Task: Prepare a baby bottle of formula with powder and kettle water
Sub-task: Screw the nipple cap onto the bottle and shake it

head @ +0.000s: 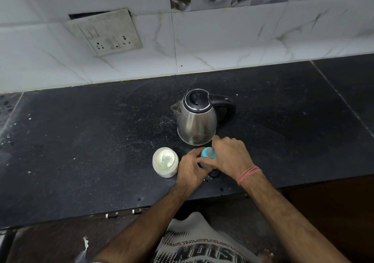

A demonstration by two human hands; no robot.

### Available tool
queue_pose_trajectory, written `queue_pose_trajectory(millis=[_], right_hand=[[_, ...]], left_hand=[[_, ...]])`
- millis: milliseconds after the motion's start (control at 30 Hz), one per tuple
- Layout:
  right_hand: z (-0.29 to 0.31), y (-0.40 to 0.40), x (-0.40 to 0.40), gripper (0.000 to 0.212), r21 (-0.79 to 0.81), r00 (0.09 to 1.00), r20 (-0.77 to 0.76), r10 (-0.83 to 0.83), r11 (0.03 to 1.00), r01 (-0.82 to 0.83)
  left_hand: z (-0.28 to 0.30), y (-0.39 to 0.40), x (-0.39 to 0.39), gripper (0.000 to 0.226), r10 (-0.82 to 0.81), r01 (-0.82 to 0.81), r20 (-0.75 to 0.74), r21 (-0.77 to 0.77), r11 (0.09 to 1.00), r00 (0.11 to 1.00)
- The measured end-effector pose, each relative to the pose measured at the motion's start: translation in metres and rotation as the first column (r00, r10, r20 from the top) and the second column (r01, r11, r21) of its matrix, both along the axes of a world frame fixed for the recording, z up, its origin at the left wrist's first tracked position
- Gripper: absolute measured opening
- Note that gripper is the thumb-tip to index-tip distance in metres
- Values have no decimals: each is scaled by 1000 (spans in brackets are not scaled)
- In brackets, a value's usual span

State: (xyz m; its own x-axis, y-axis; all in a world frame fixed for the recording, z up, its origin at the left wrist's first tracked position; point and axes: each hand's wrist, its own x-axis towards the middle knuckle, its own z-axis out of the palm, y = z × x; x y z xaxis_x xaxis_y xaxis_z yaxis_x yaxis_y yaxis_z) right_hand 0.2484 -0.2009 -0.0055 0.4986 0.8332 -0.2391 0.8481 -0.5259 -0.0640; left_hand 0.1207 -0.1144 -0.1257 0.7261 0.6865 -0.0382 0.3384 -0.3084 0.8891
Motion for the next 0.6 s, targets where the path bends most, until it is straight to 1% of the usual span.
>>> queue_pose_trajectory(millis=[67, 133, 200, 267, 300, 367, 433, 533, 600], right_hand=[[2, -4, 2, 83, -11, 1000, -17, -9, 1000, 9], [5, -8, 5, 74, 6, 998, -67, -6, 1000, 7], [6, -12, 8, 62, 96, 984, -176, 1, 995, 16], [7, -15, 7, 68, 178, 953, -298, 55, 984, -1], [7, -16, 5, 68, 203, 938, -335, 93, 979, -25], [2, -17, -1, 55, 235, 931, -341, 133, 970, -52], [-4, -17, -7, 43, 265, 946, -308, 97, 964, -12], [-13, -11, -14, 40, 313, 956, -294, -19, 943, 115], [-21, -8, -20, 39, 339, 949, -306, -80, 922, 187]], left_hand=[[-1, 0, -1, 60, 8, -8, -13, -16, 1000, 1000], [-1, 0, -2, 66, -6, 6, -25, -24, 1000, 1000], [1, -1, -1, 71, -23, 23, -15, -21, 1000, 1000], [3, -1, -1, 69, -11, 11, -17, -8, 1000, 1000], [5, -1, -1, 65, -1, 1, -23, -3, 1000, 1000], [7, -3, -1, 58, 19, -19, -25, -15, 1000, 1000], [11, -6, -1, 56, 22, -23, -16, -19, 1000, 1000], [12, -4, -1, 43, 10, -10, -2, -7, 1000, 1000], [13, -4, -3, 41, -11, 11, 0, -13, 1000, 1000]])
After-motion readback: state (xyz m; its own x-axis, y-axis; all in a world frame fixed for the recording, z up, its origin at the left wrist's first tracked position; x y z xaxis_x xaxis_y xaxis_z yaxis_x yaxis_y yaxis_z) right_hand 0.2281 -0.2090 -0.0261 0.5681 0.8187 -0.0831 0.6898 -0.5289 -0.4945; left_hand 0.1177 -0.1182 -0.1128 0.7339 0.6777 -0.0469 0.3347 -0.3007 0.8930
